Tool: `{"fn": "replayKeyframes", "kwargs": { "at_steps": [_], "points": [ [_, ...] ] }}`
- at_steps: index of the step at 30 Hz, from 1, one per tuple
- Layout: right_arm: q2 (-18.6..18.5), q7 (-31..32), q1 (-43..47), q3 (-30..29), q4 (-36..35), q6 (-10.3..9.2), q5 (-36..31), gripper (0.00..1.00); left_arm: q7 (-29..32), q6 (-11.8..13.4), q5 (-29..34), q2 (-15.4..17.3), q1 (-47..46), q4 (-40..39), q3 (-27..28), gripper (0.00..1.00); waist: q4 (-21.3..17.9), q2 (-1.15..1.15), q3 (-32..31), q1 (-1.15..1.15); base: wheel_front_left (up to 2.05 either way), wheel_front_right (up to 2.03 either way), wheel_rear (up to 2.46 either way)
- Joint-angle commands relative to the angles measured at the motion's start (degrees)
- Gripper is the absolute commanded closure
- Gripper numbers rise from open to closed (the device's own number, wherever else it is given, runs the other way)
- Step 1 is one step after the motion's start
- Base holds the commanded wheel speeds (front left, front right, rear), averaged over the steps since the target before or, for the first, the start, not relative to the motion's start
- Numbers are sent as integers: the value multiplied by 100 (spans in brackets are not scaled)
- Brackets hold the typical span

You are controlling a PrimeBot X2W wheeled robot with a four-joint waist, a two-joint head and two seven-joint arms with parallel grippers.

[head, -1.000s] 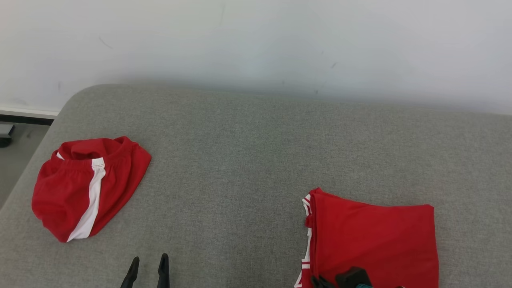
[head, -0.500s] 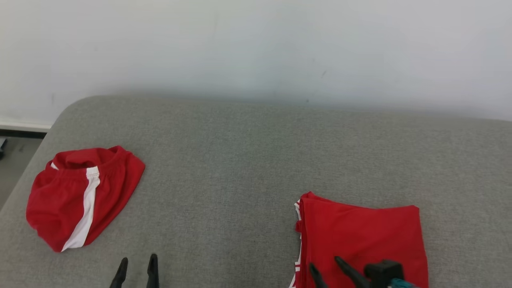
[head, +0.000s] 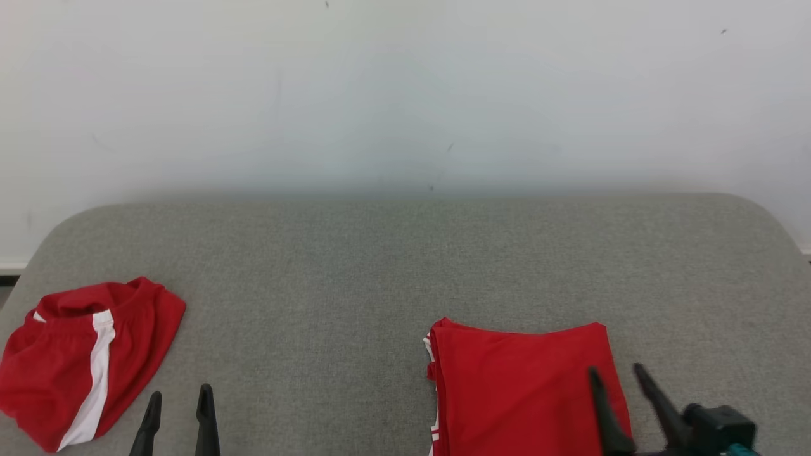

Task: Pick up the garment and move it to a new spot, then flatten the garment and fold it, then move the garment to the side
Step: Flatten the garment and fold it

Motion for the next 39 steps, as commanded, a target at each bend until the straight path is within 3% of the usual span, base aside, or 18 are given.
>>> {"fn": "replayKeyframes", "kwargs": {
  "at_steps": [1, 5, 17, 39],
  "points": [
    [-10, -42, -20, -66, 3, -10, -55, 0, -16, 8, 60, -11, 111, -10, 9, 0, -99, 0, -115, 0, 0, 0, 0],
    [-3, -200, -93, -557, 83, -10, -199, 0, -16, 8, 172, 23, 200, -69, -53, 0, -120, 0, -177, 0, 0, 0, 0],
    [-29, -180, -49, -1150, 725, -10, -914, 0, -16, 8, 352, 313, 480, 406, -100, 0, -34, 0, -203, 0, 0, 0, 0],
    [-192, -494, -31, -1004, 400, -11, -884, 0, -15, 8, 434, 149, 539, 78, 141, 0, 1, 0, -122, 0, 0, 0, 0]
  ]
}}
